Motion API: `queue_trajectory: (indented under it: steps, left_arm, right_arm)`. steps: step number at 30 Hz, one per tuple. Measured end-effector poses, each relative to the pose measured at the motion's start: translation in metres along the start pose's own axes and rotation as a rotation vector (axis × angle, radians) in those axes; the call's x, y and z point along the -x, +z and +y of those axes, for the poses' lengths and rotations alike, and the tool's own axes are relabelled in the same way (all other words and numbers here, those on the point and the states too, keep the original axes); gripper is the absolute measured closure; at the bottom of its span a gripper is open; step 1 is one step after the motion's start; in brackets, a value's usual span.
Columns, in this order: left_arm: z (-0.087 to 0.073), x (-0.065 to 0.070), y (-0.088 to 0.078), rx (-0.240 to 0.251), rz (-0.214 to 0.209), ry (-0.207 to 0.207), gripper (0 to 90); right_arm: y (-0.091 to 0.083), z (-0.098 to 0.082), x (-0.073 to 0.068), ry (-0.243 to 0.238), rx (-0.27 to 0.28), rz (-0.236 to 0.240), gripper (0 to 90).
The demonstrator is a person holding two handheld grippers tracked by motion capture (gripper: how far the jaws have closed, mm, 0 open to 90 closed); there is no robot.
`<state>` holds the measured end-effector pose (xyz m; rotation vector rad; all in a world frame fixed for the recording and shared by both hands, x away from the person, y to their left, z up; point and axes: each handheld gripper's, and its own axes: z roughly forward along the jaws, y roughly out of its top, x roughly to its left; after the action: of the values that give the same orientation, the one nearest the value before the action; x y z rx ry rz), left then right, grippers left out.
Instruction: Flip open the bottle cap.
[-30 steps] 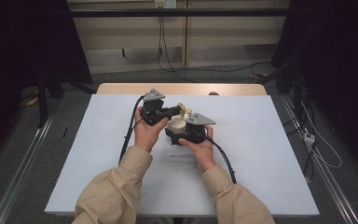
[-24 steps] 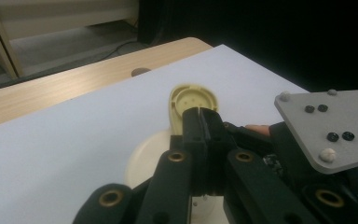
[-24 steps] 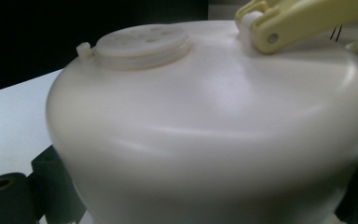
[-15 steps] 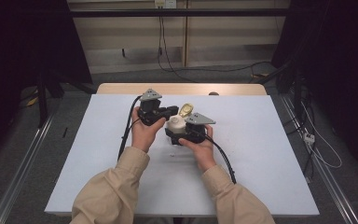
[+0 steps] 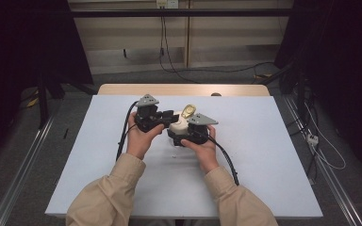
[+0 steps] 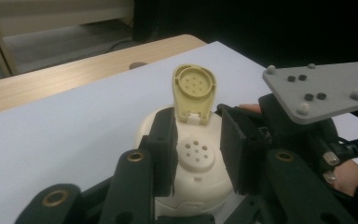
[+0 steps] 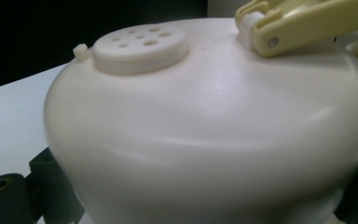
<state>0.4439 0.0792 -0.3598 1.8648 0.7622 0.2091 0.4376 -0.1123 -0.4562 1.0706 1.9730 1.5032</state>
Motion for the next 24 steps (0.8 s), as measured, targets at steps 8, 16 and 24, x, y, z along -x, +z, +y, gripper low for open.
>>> queue_trajectory:
  steps: [8, 16, 24]
  left_arm:
    - [-0.006, -0.002, -0.009, -0.001, 0.0, -0.013, 46.5]
    - [-0.018, -0.002, -0.02, -0.001, 0.013, -0.028, 24.3]
    - [-0.036, -0.008, -0.035, -0.016, 0.017, -0.028, 11.9]
  right_arm:
    - [0.0, 0.0, 0.0, 0.005, -0.001, -0.005, 6.3]
    - [-0.003, 0.001, 0.0, 0.009, -0.009, -0.004, 6.1]
    - [-0.008, 0.0, 0.0, -0.006, -0.047, 0.002, 3.3]
